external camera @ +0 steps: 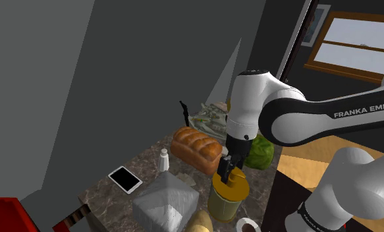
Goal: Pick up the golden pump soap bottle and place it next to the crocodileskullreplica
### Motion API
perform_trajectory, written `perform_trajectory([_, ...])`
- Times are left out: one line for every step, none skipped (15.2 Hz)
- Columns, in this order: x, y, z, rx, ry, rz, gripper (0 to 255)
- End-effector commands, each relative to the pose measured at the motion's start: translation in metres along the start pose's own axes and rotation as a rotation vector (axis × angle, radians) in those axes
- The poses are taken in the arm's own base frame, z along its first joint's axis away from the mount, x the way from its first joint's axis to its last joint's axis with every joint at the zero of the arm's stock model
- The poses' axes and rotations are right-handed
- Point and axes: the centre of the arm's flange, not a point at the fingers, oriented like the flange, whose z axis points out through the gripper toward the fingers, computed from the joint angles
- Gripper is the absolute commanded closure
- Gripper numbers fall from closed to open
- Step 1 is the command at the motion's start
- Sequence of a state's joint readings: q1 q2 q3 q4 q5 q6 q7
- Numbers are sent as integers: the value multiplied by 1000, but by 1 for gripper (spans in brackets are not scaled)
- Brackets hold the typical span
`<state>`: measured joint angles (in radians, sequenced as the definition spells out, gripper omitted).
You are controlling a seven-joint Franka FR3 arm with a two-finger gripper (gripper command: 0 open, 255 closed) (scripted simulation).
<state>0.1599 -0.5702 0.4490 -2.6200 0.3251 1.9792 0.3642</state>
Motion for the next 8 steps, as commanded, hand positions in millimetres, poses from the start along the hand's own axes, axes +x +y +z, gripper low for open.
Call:
perform_trajectory([0,0,0,0,0,0,0])
perform_trajectory([0,0,0,0,0,0,0])
perform_trajectory([0,0,0,0,0,0,0])
perform_trajectory([0,0,0,0,0,0,0])
perform_trajectory([0,0,0,0,0,0,255])
perform_trajectory([0,0,0,0,0,0,255])
perform_trajectory([0,0,0,0,0,0,255])
perform_trajectory([0,0,0,0,0,0,255])
